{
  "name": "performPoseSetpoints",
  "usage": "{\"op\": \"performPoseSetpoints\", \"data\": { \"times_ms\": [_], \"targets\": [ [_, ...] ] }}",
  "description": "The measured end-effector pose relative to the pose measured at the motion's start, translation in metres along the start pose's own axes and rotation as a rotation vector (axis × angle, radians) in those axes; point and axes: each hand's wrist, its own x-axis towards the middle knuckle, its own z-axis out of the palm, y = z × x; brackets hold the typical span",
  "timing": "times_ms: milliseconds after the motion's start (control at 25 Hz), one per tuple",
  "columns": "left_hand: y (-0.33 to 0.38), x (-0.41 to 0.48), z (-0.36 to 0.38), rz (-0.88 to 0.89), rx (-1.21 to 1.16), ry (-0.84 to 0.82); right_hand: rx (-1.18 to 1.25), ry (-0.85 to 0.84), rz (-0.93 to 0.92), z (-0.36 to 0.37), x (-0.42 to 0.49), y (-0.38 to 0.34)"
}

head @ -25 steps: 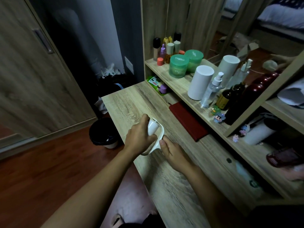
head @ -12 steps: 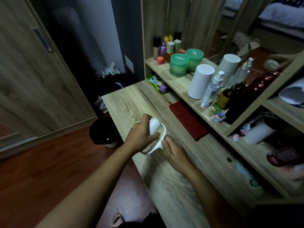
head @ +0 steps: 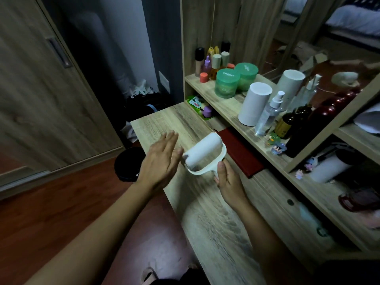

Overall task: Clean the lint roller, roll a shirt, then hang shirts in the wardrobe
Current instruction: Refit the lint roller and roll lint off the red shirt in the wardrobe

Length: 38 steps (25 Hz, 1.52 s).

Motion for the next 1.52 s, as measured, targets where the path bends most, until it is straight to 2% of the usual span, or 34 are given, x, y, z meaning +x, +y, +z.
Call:
{"op": "performPoseSetpoints", "data": {
  "times_ms": [40, 200, 280, 320, 360, 440, 480, 680, 840, 1120, 1320, 1520],
  "targets": [
    [-0.001, 0.001, -0.003, 0.010, -0.015, 0.019, 0.002, 0.007, 0.003, 0.001, 0.000, -0.002],
    [0.011, -0.008, -0.002, 0.375, 0.146, -0.014, 0.012, 0.025, 0.007, 0.003, 0.002, -0.013],
    [0.007, -0.010, 0.001, 0.503, 0.251, -0.040, 0.006, 0.031, 0.007, 0.004, 0.003, -0.016],
    [0.003, -0.010, 0.000, 0.497, 0.279, -0.040, -0.002, 0.027, 0.000, 0.005, 0.003, -0.017],
    [-0.003, -0.009, -0.003, 0.406, 0.272, -0.031, -0.017, 0.020, -0.007, 0.007, 0.004, -0.016],
    [-0.013, -0.007, -0.014, 0.083, 0.121, 0.037, -0.048, 0.022, -0.006, 0.012, 0.006, -0.015],
    [-0.020, -0.006, -0.018, -0.007, 0.068, 0.060, -0.052, 0.021, -0.002, 0.017, 0.008, -0.015],
    [-0.048, -0.014, -0.050, 0.198, 0.047, -0.016, -0.064, -0.078, -0.002, 0.070, 0.029, -0.034],
    [-0.105, -0.016, -0.076, 0.088, 0.040, 0.007, -0.093, -0.136, -0.013, 0.133, 0.052, -0.057],
    [-0.267, -0.006, -0.158, -0.007, 0.074, 0.075, -0.067, -0.184, -0.017, 0.284, 0.103, -0.113],
    [-0.375, 0.001, -0.223, -0.086, 0.132, 0.067, -0.120, -0.109, -0.037, 0.381, 0.131, -0.157],
    [-0.446, 0.012, -0.264, -0.073, 0.180, 0.037, -0.162, -0.033, -0.060, 0.429, 0.155, -0.188]
  ]
}}
